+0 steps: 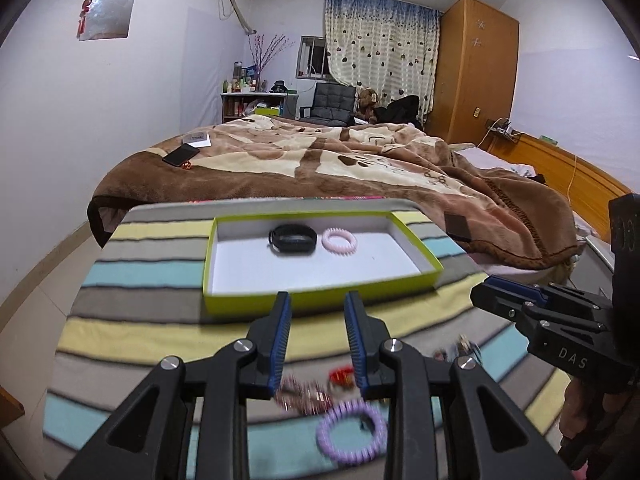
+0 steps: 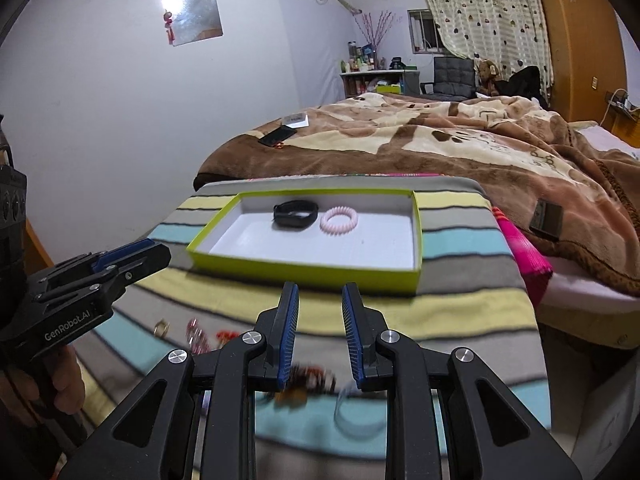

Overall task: Organize jewelry
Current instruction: 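Withdraw both tools from the box back toward the remaining jewelry, then grasp the purple coil hair tie with the left tool while the right grasps the flower-charm hair tie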

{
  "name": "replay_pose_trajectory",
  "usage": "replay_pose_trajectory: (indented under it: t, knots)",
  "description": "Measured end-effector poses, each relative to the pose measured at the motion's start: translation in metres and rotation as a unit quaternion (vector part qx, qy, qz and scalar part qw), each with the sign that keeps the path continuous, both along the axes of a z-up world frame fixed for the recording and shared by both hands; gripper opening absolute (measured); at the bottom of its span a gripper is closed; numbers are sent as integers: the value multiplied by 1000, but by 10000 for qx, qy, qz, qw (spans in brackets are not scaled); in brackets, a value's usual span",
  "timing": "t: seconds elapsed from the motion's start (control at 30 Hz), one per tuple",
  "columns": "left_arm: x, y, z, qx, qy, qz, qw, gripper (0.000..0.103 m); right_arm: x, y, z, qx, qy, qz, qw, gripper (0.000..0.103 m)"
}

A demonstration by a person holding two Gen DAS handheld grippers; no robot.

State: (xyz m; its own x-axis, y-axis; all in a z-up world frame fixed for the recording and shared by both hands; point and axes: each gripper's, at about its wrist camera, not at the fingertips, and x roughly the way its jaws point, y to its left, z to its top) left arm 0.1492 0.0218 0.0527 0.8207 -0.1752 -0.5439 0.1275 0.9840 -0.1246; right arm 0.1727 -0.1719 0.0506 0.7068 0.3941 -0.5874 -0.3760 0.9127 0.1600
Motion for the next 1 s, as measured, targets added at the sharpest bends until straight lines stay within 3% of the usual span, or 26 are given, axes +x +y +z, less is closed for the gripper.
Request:
replay_pose_trajectory:
  t: [0.43, 1.0]
  knots:
    - [-70, 1, -23, 128, 8, 22, 9999, 29, -67, -14, -22, 36, 102, -59, 9999, 23]
    - [-74, -4, -47, 94, 314, -54, 9994, 29, -74, -25, -34, -141, 186, -213, 9995, 23]
